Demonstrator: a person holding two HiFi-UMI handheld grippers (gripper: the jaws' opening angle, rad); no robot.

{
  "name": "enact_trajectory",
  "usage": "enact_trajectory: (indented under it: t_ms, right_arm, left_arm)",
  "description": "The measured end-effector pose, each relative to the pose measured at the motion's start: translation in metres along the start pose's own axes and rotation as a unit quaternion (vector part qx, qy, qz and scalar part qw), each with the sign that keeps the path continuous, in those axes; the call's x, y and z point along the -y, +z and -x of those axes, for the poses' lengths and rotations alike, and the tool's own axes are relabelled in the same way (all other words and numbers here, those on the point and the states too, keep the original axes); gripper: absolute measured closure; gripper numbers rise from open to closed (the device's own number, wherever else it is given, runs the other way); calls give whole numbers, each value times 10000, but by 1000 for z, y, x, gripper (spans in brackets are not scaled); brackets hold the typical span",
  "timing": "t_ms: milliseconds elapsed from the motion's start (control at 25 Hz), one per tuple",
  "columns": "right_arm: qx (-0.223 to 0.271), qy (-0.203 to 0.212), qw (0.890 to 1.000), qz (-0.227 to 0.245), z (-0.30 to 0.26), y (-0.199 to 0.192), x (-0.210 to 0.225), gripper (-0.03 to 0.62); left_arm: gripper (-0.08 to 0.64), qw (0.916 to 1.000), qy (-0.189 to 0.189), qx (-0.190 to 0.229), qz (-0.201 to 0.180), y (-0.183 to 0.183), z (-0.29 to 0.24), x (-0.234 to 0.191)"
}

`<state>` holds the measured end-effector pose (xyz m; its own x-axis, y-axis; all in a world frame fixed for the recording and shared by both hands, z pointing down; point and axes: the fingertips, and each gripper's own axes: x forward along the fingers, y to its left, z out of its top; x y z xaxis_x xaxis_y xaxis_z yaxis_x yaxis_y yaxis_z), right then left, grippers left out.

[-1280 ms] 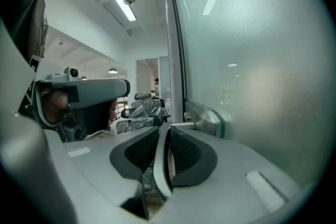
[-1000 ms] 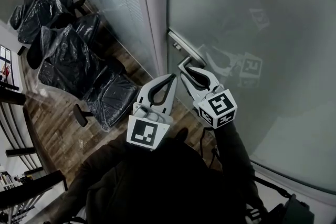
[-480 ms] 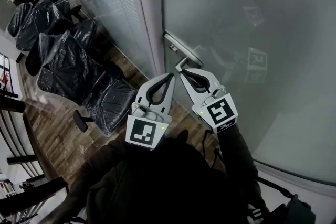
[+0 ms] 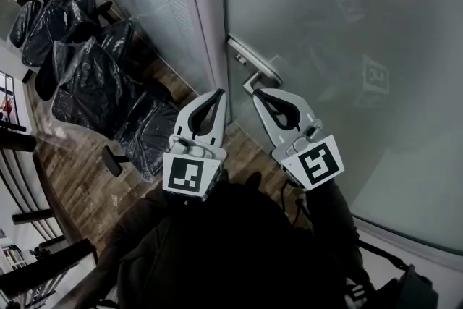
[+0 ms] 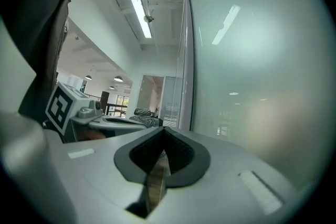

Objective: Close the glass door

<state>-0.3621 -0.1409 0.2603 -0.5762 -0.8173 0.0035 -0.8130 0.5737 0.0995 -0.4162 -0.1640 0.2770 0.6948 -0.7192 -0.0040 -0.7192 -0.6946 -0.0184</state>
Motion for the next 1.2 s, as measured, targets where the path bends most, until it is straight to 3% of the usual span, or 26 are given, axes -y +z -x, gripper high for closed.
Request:
enact_trajectory:
  t_ms: [240,1200]
  right_arm:
    - [129,-29,9992,-385,-1,11,0,591]
    - [165,-263,9985,-460,21,20,-5,592]
  left_arm:
    - [563,9999,28,95,16,4,-2,-1]
    - [563,9997,-222,142,-25,7,-2,22]
